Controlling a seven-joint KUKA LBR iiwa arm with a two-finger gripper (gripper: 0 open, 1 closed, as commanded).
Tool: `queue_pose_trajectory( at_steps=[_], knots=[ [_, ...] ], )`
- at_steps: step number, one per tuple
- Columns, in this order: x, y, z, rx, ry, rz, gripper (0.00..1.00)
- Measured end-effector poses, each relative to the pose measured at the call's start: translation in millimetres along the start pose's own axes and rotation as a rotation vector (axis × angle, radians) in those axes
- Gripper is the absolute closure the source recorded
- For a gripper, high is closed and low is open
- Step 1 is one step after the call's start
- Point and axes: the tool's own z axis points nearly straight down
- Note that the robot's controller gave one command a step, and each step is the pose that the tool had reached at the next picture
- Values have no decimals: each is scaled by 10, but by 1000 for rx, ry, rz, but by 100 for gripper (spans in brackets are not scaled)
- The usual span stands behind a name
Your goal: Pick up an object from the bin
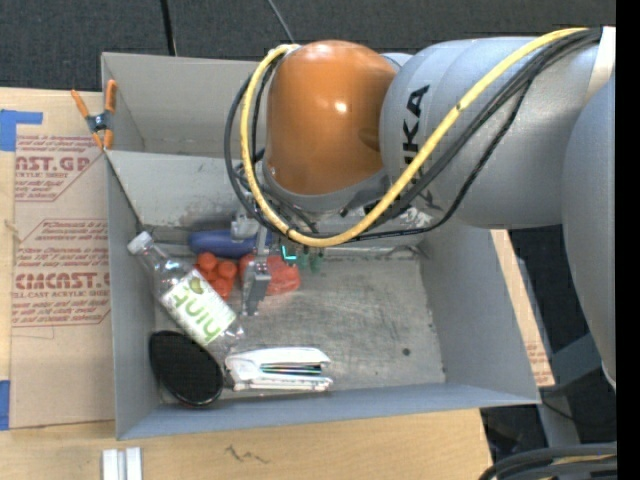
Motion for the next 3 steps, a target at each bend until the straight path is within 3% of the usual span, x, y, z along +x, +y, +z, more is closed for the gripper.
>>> queue_pose_trajectory(
  at_steps=[1, 2, 3],
  knots=[
    [-19, -14, -46, -1, -8, 2, 100],
    [-19, -14, -46, -1, -8, 2, 100],
    [73, 337, 816, 2, -2, -295, 0]
  ],
)
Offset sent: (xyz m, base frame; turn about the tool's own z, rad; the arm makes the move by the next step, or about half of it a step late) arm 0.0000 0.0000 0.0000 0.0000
